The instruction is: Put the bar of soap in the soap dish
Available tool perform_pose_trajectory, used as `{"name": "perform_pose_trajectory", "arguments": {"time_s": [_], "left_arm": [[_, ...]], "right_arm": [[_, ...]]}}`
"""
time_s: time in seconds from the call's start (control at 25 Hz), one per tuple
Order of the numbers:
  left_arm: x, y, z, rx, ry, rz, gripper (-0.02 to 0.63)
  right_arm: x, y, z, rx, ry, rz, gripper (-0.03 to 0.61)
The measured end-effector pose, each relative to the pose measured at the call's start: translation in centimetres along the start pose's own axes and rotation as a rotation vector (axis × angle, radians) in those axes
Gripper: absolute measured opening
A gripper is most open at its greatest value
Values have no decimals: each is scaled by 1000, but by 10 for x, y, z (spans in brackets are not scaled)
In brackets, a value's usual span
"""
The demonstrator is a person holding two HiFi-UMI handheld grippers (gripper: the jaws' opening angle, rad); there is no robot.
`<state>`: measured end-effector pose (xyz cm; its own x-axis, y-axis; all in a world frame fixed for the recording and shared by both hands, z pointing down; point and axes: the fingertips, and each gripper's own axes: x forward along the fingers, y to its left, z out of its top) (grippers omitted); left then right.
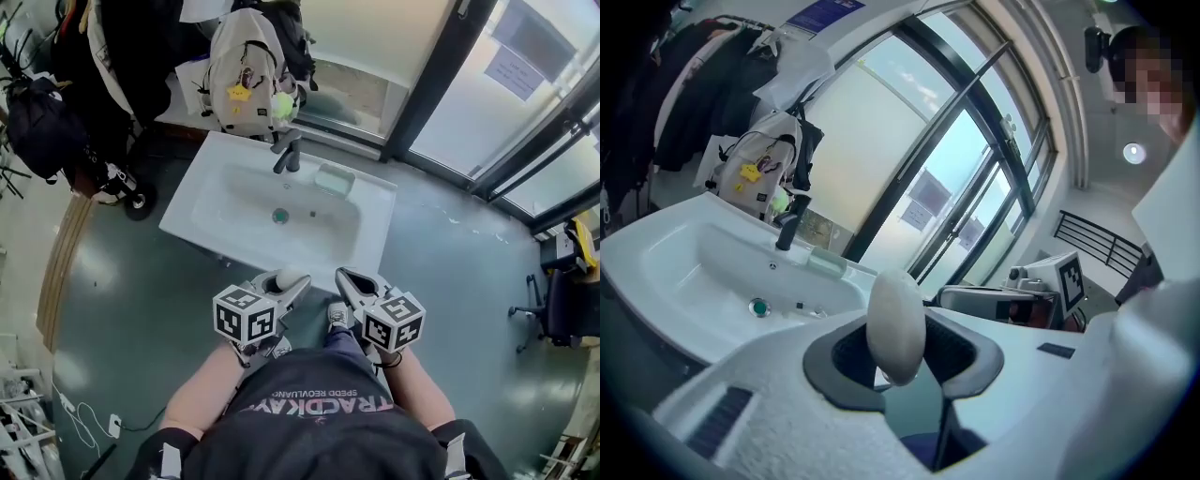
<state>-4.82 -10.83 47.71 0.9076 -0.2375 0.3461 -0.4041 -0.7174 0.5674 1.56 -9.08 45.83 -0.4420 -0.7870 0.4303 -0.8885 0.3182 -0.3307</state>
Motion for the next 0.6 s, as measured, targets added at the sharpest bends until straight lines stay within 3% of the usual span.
{"name": "perform_pose_trajectory", "arguments": {"time_s": [0.6], "left_arm": [[107,23,45,-26,15,78,117]], "right_arm": [[3,-98,18,20,30,17,11]]}}
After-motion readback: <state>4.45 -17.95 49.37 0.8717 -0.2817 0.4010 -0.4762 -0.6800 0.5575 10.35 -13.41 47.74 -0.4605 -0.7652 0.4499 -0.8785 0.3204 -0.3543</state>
